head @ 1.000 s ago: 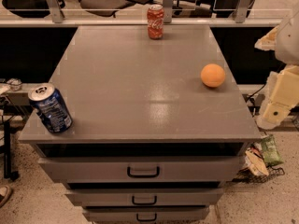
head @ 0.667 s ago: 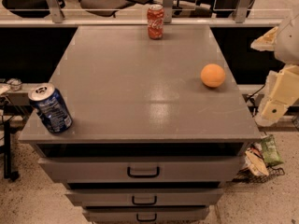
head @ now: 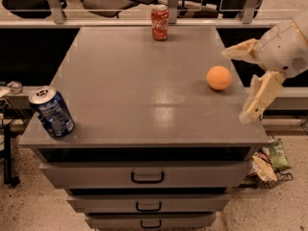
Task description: Move pepsi can near orange
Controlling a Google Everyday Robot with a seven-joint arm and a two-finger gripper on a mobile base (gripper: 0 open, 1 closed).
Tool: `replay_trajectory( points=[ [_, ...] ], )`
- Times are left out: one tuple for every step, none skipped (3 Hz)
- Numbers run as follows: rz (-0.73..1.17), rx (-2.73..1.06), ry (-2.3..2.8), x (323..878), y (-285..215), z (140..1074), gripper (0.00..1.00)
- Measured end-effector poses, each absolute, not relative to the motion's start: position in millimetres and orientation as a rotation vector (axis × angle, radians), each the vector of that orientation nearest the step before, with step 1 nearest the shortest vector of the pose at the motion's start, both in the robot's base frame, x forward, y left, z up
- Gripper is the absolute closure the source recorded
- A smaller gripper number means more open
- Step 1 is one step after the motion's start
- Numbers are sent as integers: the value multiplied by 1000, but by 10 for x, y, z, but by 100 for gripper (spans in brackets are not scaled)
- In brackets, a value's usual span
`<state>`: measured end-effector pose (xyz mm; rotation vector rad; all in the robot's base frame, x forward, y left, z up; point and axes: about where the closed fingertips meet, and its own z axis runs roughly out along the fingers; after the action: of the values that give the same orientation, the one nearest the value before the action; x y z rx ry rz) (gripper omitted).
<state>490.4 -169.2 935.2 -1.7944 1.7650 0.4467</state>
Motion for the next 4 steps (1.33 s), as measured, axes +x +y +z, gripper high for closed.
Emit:
replay_trajectory(
  points=[
    [733, -1785, 1493, 4848, -1109, 9462, 0],
    [953, -1700, 1309, 4622, -737, 9824, 0],
    [1035, -1650, 1222, 4528, -577, 10082, 0],
    [1028, -1651, 1229, 4540, -587, 10069, 0]
  ],
)
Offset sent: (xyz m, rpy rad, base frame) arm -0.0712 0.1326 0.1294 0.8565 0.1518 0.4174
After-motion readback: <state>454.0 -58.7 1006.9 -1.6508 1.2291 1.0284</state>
